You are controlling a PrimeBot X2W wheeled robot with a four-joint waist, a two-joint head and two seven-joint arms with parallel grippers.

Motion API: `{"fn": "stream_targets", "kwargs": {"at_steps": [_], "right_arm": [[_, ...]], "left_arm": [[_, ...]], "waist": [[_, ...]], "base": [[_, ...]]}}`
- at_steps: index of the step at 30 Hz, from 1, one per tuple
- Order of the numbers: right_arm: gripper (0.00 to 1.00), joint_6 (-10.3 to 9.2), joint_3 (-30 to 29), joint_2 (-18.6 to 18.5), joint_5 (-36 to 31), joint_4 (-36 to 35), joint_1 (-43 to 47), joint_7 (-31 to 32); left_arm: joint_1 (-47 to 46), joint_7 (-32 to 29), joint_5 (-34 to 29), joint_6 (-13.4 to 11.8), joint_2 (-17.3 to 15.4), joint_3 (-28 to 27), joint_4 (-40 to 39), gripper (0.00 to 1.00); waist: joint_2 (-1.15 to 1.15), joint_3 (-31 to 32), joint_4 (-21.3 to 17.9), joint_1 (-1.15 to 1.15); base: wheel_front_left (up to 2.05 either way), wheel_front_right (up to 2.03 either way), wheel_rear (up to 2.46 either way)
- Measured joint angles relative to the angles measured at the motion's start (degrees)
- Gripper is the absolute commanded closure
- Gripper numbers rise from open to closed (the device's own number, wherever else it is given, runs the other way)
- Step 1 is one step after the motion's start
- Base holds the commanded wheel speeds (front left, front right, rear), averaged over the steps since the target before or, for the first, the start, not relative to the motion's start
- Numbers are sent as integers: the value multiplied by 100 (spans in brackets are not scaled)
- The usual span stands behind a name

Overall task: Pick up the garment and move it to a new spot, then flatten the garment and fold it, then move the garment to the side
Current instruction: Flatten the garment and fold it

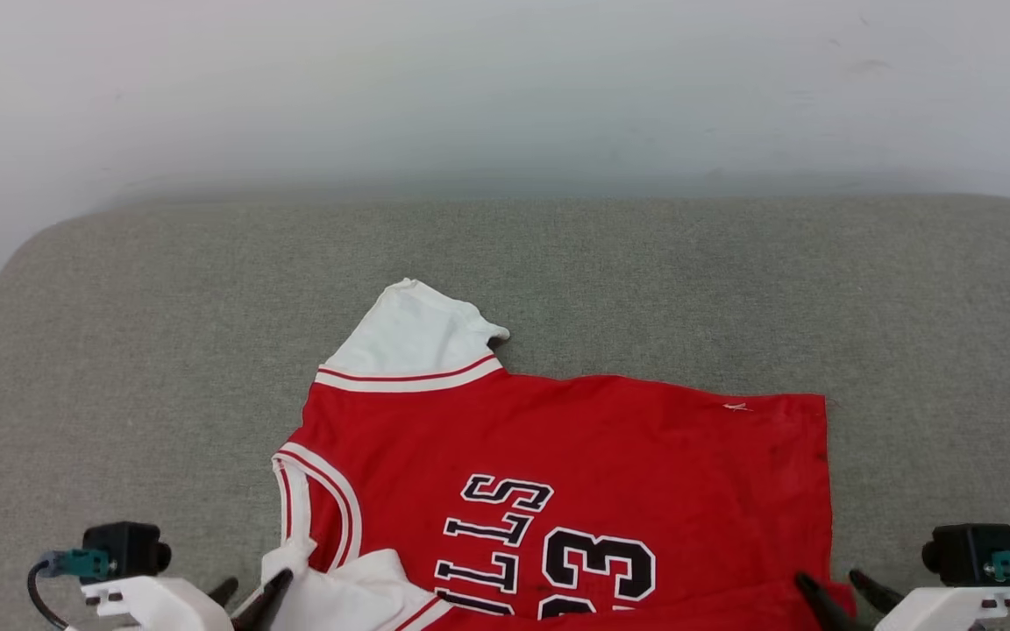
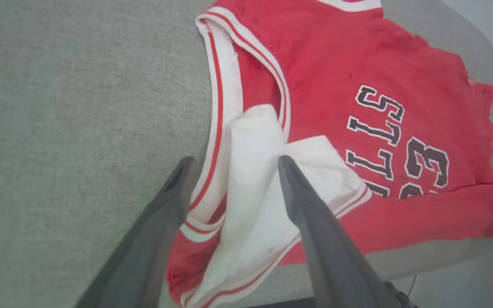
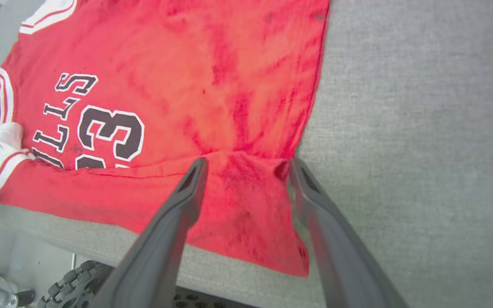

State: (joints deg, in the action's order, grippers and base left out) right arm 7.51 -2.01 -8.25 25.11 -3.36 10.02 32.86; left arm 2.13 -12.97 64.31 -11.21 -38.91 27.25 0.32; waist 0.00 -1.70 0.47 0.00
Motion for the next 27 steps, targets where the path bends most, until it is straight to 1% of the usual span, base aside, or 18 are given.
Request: {"fn": "stream_targets", "kwargs": {"at_steps": [4,8,11,15,18,20,23,27], "right_arm": [[0,0,-4,32,-256,-29,-65,-1112],[0,0,-101,122,-604,-41,-285,-2045],[0,0,-146,190,-778,-119,-503,-2541],[0,0,-222,274,-910,-280,-795,-2818],[0,-1,-280,316,-948,-457,-1081,-2886],[0,0,-283,354,-968,-558,-1306,-2921],[0,0,-289,390,-989,-626,-1547,-2960],[0,0,-285,436,-1006,-600,-1775,-2986]], "left_arm": [[-352,591,-547,66,44,-15,59,0],[-700,1303,-1085,34,218,-51,62,0],[-967,1822,-1432,-29,371,-96,86,0],[-1371,2303,-1752,-132,544,-183,124,0],[-1818,2426,-1833,-79,603,-276,248,0],[-2147,2401,-1833,-27,648,-312,376,0],[-2650,2194,-1749,214,681,-307,684,0],[-3423,1656,-1530,704,646,-204,1218,0]], "waist": [[0,-15,-32,0],[0,-47,-100,0],[0,-129,-158,0],[0,-350,-232,0],[0,-625,-288,0],[0,-844,-332,1],[0,-1174,-414,2],[0,-1558,-559,2]], "base": [[0,0,0],[0,0,0],[0,0,0],[0,0,0],[0,0,0],[0,0,0],[0,0,0],[0,0,0]]}}
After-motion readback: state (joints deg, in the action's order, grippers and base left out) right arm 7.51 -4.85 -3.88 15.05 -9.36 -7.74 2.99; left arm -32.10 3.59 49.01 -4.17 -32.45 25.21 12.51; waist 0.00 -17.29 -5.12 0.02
